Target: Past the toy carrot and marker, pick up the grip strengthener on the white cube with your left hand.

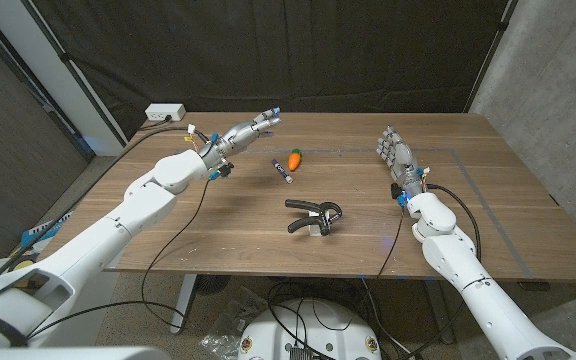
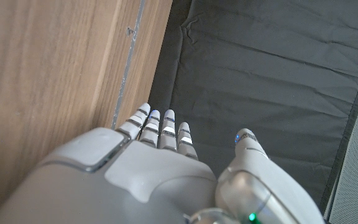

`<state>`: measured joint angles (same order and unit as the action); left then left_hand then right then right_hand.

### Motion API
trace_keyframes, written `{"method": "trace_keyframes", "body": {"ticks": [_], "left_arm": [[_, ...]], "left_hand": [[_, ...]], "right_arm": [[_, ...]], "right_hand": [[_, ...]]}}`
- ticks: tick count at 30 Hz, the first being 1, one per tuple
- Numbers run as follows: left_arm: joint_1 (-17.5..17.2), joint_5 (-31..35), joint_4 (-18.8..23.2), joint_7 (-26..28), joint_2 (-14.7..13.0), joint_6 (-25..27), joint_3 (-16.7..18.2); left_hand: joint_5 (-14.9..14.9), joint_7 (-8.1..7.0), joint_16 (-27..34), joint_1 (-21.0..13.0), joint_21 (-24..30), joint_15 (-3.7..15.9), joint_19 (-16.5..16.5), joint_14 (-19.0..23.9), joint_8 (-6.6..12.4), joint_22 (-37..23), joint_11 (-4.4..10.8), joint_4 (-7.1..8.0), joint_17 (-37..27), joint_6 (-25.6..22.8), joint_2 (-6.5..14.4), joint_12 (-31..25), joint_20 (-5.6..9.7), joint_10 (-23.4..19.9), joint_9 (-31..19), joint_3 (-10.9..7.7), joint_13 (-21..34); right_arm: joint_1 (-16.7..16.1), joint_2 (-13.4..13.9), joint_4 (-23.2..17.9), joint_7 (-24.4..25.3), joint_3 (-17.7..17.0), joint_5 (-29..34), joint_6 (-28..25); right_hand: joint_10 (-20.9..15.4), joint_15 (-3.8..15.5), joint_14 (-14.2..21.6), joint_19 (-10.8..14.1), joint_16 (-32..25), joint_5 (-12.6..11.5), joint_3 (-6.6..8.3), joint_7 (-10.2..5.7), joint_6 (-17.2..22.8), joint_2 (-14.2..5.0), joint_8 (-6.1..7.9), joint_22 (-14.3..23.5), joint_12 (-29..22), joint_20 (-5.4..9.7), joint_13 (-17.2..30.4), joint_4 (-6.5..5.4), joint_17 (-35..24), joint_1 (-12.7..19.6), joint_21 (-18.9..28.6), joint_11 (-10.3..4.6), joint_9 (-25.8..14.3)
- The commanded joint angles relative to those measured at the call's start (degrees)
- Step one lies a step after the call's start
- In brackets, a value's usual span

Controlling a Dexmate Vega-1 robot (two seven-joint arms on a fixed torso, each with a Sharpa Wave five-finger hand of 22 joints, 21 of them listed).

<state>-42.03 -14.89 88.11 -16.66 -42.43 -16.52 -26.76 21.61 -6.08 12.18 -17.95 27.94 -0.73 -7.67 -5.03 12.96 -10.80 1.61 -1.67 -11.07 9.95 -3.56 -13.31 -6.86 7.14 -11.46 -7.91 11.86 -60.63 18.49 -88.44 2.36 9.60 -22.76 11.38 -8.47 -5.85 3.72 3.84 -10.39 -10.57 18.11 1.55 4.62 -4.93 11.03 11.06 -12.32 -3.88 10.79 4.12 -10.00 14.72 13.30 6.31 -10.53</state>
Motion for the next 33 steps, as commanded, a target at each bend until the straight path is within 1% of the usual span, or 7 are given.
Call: {"method": "trace_keyframes", "body": {"ticks": [1,10,15,18,21,26,33], "left_arm": [[0.03,4.95,6.01,-3.32,-4.15,1.13,0.20],[0.14,8.54,10.42,-6.56,-7.35,0.51,0.70],[-0.53,9.35,11.12,-7.11,-7.66,-1.11,1.27],[-0.57,10.95,12.61,-7.86,-8.34,-1.12,1.31],[-1.08,13.75,15.11,-7.53,-9.34,-0.44,1.74],[-1.58,16.50,17.42,-7.99,-10.07,-0.02,2.13],[-2.30,21.70,21.95,-8.42,-11.09,3.32,2.29]], "left_hand": [[-0.15,0.66,-0.01,0.06,-0.35,0.12,0.07,-0.33,0.34,-0.29,-0.07,-0.26,-0.33,2.83,0.01,-0.47,0.09,-0.43,-0.16,-0.15,0.21],[-0.21,0.89,-0.19,-0.23,-0.44,0.10,0.09,-0.74,0.19,-0.30,-0.34,-0.40,-0.34,3.08,-0.04,-0.56,0.10,-0.80,-0.17,-0.05,0.22],[-0.25,1.05,-0.21,-0.46,-0.52,0.26,0.09,-0.79,0.27,-0.31,-0.29,-0.51,-0.35,2.80,-0.07,-0.53,0.19,-0.81,-0.18,0.01,0.22],[-0.27,1.28,-0.23,-0.58,-0.52,0.31,0.18,-0.82,0.32,-0.31,-0.29,-0.57,-0.35,2.65,-0.08,-0.51,0.27,-0.82,-0.19,0.04,0.22],[-0.31,1.48,-0.27,-0.92,-0.64,0.28,0.11,-0.92,0.01,-0.31,-0.07,-0.74,-0.35,3.34,-0.15,-0.34,0.16,-0.52,-0.20,0.11,0.23],[-0.34,2.04,-0.30,-1.56,-0.73,0.38,0.27,-0.94,-0.30,-0.30,0.25,-1.13,-0.34,4.06,-0.43,-0.33,0.11,-0.61,-0.21,0.25,0.24],[-0.31,2.46,-0.49,-2.65,-0.97,-0.06,0.19,-1.36,-0.57,-0.28,0.08,-1.81,-0.30,4.75,-0.96,0.05,0.08,0.20,-0.22,0.45,0.25]], "right_arm": [[-2.26,-0.10,-3.22,2.78,1.00,0.92,0.47],[-3.65,-0.25,-4.75,5.27,2.10,1.95,1.93],[-4.48,-0.16,-5.84,6.59,2.62,2.30,2.80],[-4.81,0.03,-6.36,7.30,2.96,2.55,3.15],[-5.23,0.34,-7.05,8.02,3.21,2.77,3.38],[-6.19,0.85,-8.10,8.93,3.41,2.70,3.74],[-7.48,1.45,-9.04,9.73,3.36,2.34,4.65]], "right_hand": [[-0.38,-0.37,0.08,0.05,-0.21,0.19,0.03,0.12,0.55,-0.29,0.31,0.27,-0.45,-0.54,0.09,0.20,-0.23,0.39,-0.28,0.05,-0.18],[-0.39,-0.34,0.09,0.07,-0.21,0.21,-0.01,0.12,0.63,-0.33,0.30,0.29,-0.44,-0.55,0.09,0.27,-0.24,0.40,-0.28,0.01,-0.18],[-0.46,-0.35,0.13,0.09,-0.22,0.22,-0.03,0.09,0.70,-0.34,0.31,0.29,-0.46,-0.58,0.09,0.31,-0.24,0.40,-0.28,0.05,-0.18],[-0.49,-0.30,0.13,0.10,-0.22,0.22,-0.04,0.11,0.70,-0.35,0.29,0.29,-0.46,-0.60,0.09,0.33,-0.24,0.39,-0.28,0.09,-0.18],[-0.50,-0.30,0.13,0.08,-0.21,0.23,-0.06,0.13,0.74,-0.35,0.30,0.30,-0.46,-0.64,0.09,0.34,-0.24,0.39,-0.29,0.09,-0.18],[-0.56,-0.31,0.22,0.13,-0.25,0.24,-0.09,0.13,0.75,-0.33,0.29,0.30,-0.48,-0.64,0.09,0.35,-0.25,0.36,-0.28,0.04,-0.18],[-0.68,-0.24,0.29,0.22,-0.27,0.26,-0.16,0.10,0.83,-0.32,0.30,0.30,-0.51,-0.57,0.09,0.35,-0.27,0.28,-0.25,-0.01,-0.18]]}}
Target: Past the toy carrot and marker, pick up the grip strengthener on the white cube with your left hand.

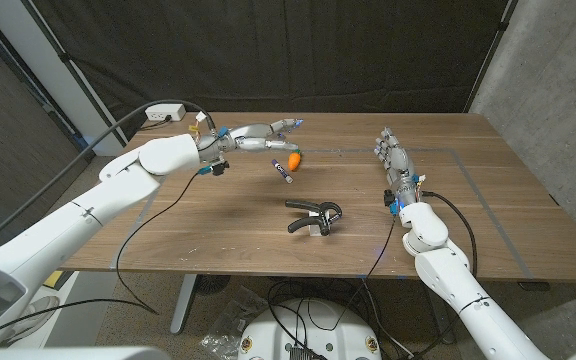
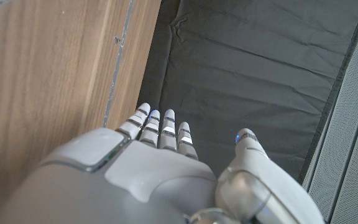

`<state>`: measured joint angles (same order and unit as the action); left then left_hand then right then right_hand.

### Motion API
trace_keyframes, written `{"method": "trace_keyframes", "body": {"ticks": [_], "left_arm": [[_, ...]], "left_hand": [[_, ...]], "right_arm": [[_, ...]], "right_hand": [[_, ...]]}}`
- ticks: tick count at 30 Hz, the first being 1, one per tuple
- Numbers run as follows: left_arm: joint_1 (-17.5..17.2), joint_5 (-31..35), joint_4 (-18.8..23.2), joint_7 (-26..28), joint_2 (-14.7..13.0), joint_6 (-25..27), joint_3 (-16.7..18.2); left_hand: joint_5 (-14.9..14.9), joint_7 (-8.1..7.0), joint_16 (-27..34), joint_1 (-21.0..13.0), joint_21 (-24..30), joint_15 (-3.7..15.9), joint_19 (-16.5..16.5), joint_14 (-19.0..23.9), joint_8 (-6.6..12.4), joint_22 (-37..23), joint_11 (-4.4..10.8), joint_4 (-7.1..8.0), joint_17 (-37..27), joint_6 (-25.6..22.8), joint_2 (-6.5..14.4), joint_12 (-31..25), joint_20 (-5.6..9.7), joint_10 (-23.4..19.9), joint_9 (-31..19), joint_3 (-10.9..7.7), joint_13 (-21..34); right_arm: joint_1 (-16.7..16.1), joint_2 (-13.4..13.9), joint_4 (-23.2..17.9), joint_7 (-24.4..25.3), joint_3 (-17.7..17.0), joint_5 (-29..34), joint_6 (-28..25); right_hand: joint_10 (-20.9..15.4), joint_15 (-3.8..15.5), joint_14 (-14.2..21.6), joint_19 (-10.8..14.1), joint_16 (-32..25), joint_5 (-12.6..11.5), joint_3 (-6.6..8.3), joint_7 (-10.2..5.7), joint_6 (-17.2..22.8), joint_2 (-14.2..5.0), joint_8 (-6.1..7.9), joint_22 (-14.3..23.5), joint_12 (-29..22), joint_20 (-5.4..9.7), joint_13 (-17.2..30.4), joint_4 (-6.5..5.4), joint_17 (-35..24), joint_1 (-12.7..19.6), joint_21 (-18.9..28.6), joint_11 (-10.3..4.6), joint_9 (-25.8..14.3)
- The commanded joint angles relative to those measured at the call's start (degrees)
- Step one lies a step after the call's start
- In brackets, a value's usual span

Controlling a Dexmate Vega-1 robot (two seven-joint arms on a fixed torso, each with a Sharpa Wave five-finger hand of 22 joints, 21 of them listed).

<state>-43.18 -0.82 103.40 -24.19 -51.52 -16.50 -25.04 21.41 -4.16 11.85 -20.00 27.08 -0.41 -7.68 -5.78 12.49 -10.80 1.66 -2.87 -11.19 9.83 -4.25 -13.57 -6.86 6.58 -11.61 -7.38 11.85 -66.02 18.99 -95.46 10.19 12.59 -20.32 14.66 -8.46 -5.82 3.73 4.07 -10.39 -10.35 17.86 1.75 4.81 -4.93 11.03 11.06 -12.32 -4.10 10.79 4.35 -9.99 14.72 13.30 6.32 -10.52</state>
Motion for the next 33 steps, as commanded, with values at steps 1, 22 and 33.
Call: {"method": "trace_keyframes", "body": {"ticks": [1,22,33], "left_arm": [[-1.19,8.31,7.19,-0.98,-2.06,3.62,0.54],[-0.36,23.92,19.89,-8.48,-2.63,12.74,-2.78],[0.22,35.88,25.75,-13.85,-1.23,18.66,-6.31]], "left_hand": [[-0.11,0.57,-0.16,-0.67,-0.13,-0.41,0.20,-0.61,-0.09,-0.29,0.01,-0.66,-0.18,4.87,-0.31,0.32,0.06,0.77,-0.08,-0.07,0.26],[0.36,1.58,0.08,-4.94,-0.67,-1.27,0.72,0.05,1.54,-0.28,0.03,-3.20,-0.18,0.56,-2.12,0.06,-0.54,-0.05,-0.23,0.63,0.39],[1.41,3.49,1.59,-10.28,-0.90,0.61,2.51,4.54,4.46,-0.37,1.32,-5.22,-0.55,-6.63,-2.66,-1.98,0.21,-5.06,-0.99,1.34,0.96]], "right_arm": [[-2.25,1.03,-2.10,1.98,0.35,-0.13,1.59],[-5.29,2.18,-2.66,1.61,-0.86,-2.05,5.41],[-6.16,1.94,-1.72,0.81,-1.40,-3.22,7.32]], "right_hand": [[-0.67,-0.28,0.29,0.00,-0.28,0.04,0.08,-0.10,0.64,-0.32,0.30,0.31,-0.51,-0.35,0.10,0.12,-0.27,0.27,-0.24,-0.02,-0.18],[-1.02,-0.32,0.46,0.13,-0.31,0.07,-0.14,-0.13,0.87,-0.32,0.30,0.33,-0.59,-0.38,0.09,0.12,-0.30,0.01,-0.21,-0.07,-0.18],[-1.29,-0.35,0.59,0.22,-0.33,0.06,-0.16,-0.11,1.19,-0.46,0.37,0.34,-0.66,-0.44,0.09,0.17,-0.29,0.00,-0.19,0.08,-0.18]]}}
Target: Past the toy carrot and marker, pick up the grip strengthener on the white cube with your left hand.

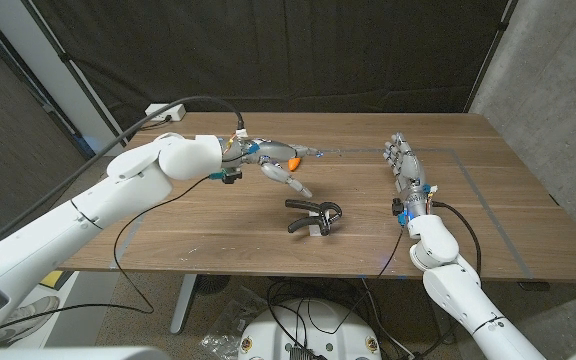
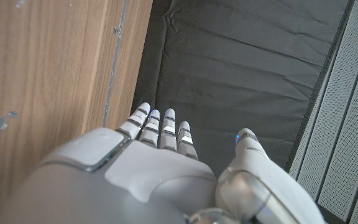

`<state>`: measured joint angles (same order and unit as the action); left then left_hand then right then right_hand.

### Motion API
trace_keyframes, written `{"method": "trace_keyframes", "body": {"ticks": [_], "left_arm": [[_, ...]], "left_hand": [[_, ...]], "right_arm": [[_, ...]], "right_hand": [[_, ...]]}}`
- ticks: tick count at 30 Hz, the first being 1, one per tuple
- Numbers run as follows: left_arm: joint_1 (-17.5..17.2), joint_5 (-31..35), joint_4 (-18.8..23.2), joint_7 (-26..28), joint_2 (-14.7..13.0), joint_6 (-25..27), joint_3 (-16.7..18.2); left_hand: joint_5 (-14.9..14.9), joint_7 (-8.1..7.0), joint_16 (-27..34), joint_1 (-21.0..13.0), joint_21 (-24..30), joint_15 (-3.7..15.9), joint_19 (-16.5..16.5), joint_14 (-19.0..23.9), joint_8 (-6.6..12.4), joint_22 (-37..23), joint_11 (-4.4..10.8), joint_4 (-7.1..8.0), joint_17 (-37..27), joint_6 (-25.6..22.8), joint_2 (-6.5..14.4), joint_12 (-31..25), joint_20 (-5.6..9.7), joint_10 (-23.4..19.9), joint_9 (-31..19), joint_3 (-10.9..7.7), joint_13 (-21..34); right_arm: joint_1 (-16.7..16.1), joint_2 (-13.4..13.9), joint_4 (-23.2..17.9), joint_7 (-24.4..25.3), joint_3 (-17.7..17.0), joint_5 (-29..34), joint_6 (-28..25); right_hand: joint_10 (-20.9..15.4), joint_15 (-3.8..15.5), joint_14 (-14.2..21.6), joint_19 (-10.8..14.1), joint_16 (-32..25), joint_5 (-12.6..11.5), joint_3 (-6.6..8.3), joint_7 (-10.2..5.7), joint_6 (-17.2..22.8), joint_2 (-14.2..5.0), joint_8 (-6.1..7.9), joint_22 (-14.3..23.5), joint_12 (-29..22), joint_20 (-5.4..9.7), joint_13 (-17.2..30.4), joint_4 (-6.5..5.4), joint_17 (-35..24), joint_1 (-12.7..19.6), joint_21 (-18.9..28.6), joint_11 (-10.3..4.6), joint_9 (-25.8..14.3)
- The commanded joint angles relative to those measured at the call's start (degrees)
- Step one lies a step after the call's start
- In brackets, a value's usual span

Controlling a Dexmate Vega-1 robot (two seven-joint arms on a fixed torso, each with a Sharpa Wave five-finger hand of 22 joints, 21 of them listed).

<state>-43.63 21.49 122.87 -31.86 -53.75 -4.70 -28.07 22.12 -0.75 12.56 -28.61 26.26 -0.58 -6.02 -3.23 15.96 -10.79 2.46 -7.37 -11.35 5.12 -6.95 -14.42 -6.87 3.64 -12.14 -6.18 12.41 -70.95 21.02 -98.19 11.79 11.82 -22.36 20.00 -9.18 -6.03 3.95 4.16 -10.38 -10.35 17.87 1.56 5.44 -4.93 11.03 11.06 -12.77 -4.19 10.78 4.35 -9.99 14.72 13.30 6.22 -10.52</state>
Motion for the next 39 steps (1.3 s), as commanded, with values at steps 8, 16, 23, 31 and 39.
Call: {"method": "trace_keyframes", "body": {"ticks": [8,16,23,31,39], "left_arm": [[3.50,24.29,9.91,-17.42,4.52,13.74,-8.09],[4.31,32.41,10.96,-22.34,7.22,14.95,-10.84],[4.25,39.49,10.83,-24.44,9.26,13.16,-12.82],[3.90,44.19,10.45,-26.96,11.90,11.17,-13.91],[2.82,51.47,10.18,-27.69,13.81,9.18,-15.19]], "left_hand": [[0.92,0.39,1.45,-2.62,-0.40,1.25,1.02,4.38,1.75,-0.53,1.02,-0.24,-1.22,-3.70,0.42,-3.38,1.37,-5.80,-1.08,1.09,1.28],[0.94,0.65,1.61,-2.03,-0.26,1.20,2.13,5.63,2.66,-0.61,0.90,0.38,-1.72,-6.53,-0.11,-4.61,1.59,-7.02,-1.39,2.65,1.84],[1.00,-0.73,2.32,-2.30,0.27,2.95,4.28,8.51,4.48,-0.61,2.09,0.47,-2.07,-10.86,-0.55,-6.15,2.42,-9.76,-1.69,3.97,2.25],[0.97,-1.01,2.67,-2.54,0.52,3.35,5.18,9.81,4.80,-0.60,2.20,0.59,-2.23,-11.49,-0.12,-6.52,2.59,-10.40,-1.78,4.14,2.37],[0.83,-0.95,2.55,-3.06,0.50,3.27,5.69,10.46,6.45,-0.58,1.92,0.69,-2.50,-14.94,0.26,-7.22,2.07,-11.57,-2.05,4.65,2.62]], "right_arm": [[-1.74,-0.55,1.16,-1.17,-1.32,-2.17,2.65],[-1.85,-1.16,2.12,-2.27,-1.83,-3.15,3.36],[-1.62,-1.47,3.09,-3.46,-2.25,-3.72,3.86],[-0.94,-1.93,4.49,-4.72,-2.67,-4.22,4.37],[-0.25,-2.60,6.21,-5.63,-3.01,-4.70,4.31]], "right_hand": [[-1.25,0.01,0.77,0.17,-0.50,0.07,-0.24,0.27,1.18,-0.74,0.55,0.36,-0.44,-0.28,0.10,0.00,-0.38,-0.28,-0.18,0.13,-0.19],[-1.65,0.02,0.92,0.33,-0.59,0.09,-0.32,0.32,1.42,-1.10,0.57,0.38,-0.56,-0.20,0.10,-0.40,-0.52,-0.77,-0.12,0.26,-0.19],[-1.94,0.06,1.14,0.42,-0.67,0.09,-0.41,0.33,1.75,-1.34,0.62,0.39,-0.63,-0.17,0.10,-0.77,-0.61,-1.29,-0.09,0.36,-0.19],[-1.96,0.09,1.24,0.45,-0.67,0.09,-0.53,0.51,1.88,-1.32,0.61,0.40,-0.60,-0.17,0.10,-0.97,-0.63,-1.62,-0.08,0.47,-0.19],[-2.02,0.08,1.40,0.47,-0.68,0.08,-0.58,0.50,1.90,-1.30,0.56,0.41,-0.59,-0.18,0.10,-1.05,-0.61,-1.80,-0.07,0.46,-0.19]]}}
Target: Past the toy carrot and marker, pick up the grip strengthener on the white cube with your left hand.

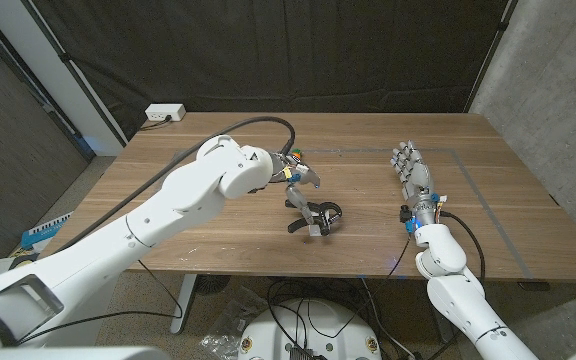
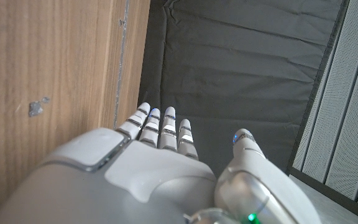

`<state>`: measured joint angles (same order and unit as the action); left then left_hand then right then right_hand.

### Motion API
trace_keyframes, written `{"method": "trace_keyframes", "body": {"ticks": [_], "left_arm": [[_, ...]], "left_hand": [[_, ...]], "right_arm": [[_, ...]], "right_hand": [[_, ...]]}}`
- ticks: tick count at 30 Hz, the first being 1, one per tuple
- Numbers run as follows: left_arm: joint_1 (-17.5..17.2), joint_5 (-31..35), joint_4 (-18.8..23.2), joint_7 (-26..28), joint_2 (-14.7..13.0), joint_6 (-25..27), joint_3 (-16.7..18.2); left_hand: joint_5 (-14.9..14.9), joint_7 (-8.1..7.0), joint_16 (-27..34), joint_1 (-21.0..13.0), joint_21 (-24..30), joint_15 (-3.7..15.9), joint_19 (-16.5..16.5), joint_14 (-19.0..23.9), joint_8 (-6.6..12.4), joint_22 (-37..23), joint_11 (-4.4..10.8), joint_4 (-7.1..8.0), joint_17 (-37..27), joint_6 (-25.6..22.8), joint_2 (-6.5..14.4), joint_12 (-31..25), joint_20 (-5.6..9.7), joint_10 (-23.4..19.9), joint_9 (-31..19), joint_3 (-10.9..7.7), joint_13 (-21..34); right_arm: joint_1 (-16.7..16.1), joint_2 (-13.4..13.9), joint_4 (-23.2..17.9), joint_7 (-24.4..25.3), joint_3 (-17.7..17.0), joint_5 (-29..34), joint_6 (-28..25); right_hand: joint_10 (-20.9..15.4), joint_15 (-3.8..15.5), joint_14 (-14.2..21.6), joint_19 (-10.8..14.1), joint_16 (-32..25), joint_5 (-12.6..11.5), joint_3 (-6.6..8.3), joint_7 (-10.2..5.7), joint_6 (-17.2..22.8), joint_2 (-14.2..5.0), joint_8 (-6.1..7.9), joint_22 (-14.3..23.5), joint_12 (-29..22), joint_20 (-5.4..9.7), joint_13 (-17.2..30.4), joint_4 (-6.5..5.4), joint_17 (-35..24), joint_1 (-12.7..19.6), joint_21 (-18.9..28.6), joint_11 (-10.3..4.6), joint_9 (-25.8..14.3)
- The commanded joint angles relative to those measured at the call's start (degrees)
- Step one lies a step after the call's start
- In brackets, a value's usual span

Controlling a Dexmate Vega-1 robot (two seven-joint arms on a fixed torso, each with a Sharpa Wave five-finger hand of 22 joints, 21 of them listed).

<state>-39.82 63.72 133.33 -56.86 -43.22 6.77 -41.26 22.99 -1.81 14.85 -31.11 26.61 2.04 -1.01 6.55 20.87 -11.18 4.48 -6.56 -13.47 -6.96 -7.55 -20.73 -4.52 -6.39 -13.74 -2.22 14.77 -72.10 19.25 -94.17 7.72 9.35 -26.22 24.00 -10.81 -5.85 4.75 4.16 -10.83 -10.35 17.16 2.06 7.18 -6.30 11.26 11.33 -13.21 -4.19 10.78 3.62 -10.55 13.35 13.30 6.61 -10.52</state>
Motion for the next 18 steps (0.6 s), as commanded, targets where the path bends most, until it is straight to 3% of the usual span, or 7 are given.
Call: {"method": "trace_keyframes", "body": {"ticks": [1,10,18], "left_arm": [[-1.00,10.29,-0.46,-3.09,3.65,-2.37,-2.26],[-1.71,17.57,-2.13,-5.22,6.16,-3.04,-3.88],[-2.00,17.81,-3.61,-6.29,7.63,-3.62,-3.95]], "left_hand": [[-0.05,-0.12,0.32,-0.63,0.17,0.55,0.78,0.92,1.61,-0.19,-0.21,-0.12,-0.40,-2.93,0.89,-1.03,-0.34,-1.77,-0.50,0.74,0.29],[-0.19,-0.21,0.73,-1.19,0.60,0.54,2.42,2.84,2.59,-0.17,-0.13,-0.10,-0.65,-4.28,1.04,-2.20,-1.15,-3.98,-0.90,1.27,0.66],[-0.26,-0.08,0.65,-1.23,0.64,0.45,2.76,2.96,2.61,-0.16,-0.42,-0.01,-0.76,-3.99,1.09,-2.28,-1.41,-3.87,-1.03,1.52,0.81]], "right_arm": [[1.04,-0.90,2.43,-1.74,-0.56,-0.89,0.32],[2.46,-1.46,4.08,-2.99,-0.88,-1.17,0.01],[3.44,-1.83,5.40,-4.27,-1.24,-1.40,0.31]], "right_hand": [[-0.40,-0.11,0.64,0.48,-0.23,0.08,0.13,0.00,0.14,0.06,0.31,0.14,-0.15,-0.20,0.11,-0.33,-0.05,-0.45,-0.07,0.12,-0.19],[-0.43,-0.14,0.82,0.49,-0.23,0.05,0.14,0.00,0.13,0.03,0.26,0.14,-0.13,-0.31,0.11,-0.37,-0.02,-0.54,-0.07,-0.02,-0.19],[-0.44,-0.17,1.05,0.50,-0.26,0.03,0.10,-0.10,0.13,0.05,0.21,0.15,-0.10,-0.35,0.11,-0.43,0.00,-0.68,-0.07,0.09,-0.19]]}}
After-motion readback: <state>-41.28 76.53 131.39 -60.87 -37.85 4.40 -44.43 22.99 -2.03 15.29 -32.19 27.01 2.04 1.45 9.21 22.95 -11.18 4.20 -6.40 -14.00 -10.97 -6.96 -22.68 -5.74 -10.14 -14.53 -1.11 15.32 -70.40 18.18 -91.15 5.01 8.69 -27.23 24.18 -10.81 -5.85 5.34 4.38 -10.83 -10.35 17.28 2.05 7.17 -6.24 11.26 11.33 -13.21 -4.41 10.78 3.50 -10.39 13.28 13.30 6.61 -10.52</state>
